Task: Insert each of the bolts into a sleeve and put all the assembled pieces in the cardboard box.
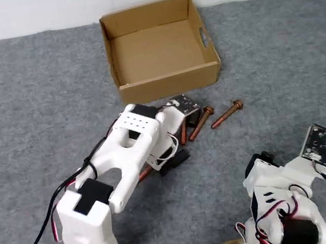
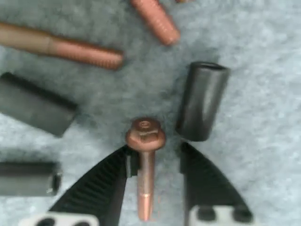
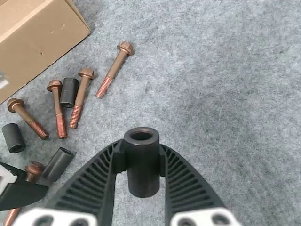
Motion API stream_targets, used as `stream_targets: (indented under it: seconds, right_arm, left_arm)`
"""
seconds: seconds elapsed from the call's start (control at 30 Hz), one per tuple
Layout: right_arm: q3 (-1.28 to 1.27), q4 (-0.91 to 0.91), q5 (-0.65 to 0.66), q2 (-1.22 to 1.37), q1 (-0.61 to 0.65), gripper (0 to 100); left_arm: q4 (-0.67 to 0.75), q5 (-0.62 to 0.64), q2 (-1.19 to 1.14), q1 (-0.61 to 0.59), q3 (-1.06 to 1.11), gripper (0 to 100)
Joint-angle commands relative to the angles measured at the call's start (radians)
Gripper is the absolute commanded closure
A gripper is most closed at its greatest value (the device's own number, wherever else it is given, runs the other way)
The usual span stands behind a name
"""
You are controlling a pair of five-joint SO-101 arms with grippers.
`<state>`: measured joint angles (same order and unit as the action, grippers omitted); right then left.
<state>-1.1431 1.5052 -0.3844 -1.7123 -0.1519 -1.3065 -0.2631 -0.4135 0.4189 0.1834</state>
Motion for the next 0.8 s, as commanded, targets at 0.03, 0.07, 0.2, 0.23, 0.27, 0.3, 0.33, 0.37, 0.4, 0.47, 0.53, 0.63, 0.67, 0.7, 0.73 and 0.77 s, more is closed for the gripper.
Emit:
stream_targets:
  seconds: [0.03,0.07,0.2,0.23,0.27,0.3,0.33,0.37,0.4,0.47,0.53,0.63,0.67,0.7,0.73,0.77]
  right_arm:
    - [0.005,-0.018,-0.012,-0.005,-0.012,99.1]
    - [0.005,-0.016,-0.012,-0.005,-0.012,99.1]
    - [0.005,-0.016,-0.012,-0.007,-0.012,99.1]
    - [0.005,-0.016,-0.012,-0.007,-0.012,99.1]
    - [0.005,-0.015,-0.011,-0.007,-0.01,99.1]
    - [0.006,-0.015,-0.009,-0.007,-0.01,99.1]
    - [0.009,-0.012,-0.009,-0.007,-0.008,99.1]
    - [0.015,-0.001,-0.009,-0.007,-0.007,99.1]
    - [0.029,0.015,-0.009,-0.007,-0.004,99.1]
    - [0.06,0.039,-0.009,-0.007,-0.002,99.1]
    - [0.089,0.061,-0.009,-0.007,-0.001,99.1]
    - [0.124,0.07,0.021,-0.007,-0.001,99.1]
    - [0.132,0.065,0.054,-0.007,-0.001,99.1]
    - [0.141,0.059,0.078,-0.007,0.004,99.1]
    - [0.15,0.059,0.097,-0.007,0.022,99.1]
    - [0.158,0.059,0.107,-0.007,0.051,99.1]
  left_arm:
    - [-0.02,-0.002,-0.012,-0.002,-0.042,99]
    - [-0.038,-0.002,-0.006,-0.002,-0.044,100]
    - [-0.092,-0.002,0.081,-0.002,-0.041,100]
    - [-0.104,-0.002,0.123,-0.003,-0.036,100]
    - [-0.115,-0.002,0.17,-0.005,-0.028,100]
    - [-0.123,0.0,0.222,-0.005,-0.019,100]
    - [-0.129,0.0,0.282,-0.003,-0.004,100]
    - [-0.133,0.0,0.344,-0.002,0.015,100]
    - [-0.133,0.0,0.407,0.0,0.035,100]
    - [-0.133,0.0,0.535,-0.003,0.082,100]
    - [-0.133,0.0,0.666,-0.006,0.136,100]
    - [-0.133,0.009,0.845,-0.002,0.219,100]
    - [-0.133,0.038,0.898,-0.002,0.246,100]
    - [-0.132,0.087,0.95,-0.003,0.272,100]
    - [-0.13,0.141,0.997,-0.008,0.297,100]
    - [-0.129,0.184,1.045,-0.009,0.317,100]
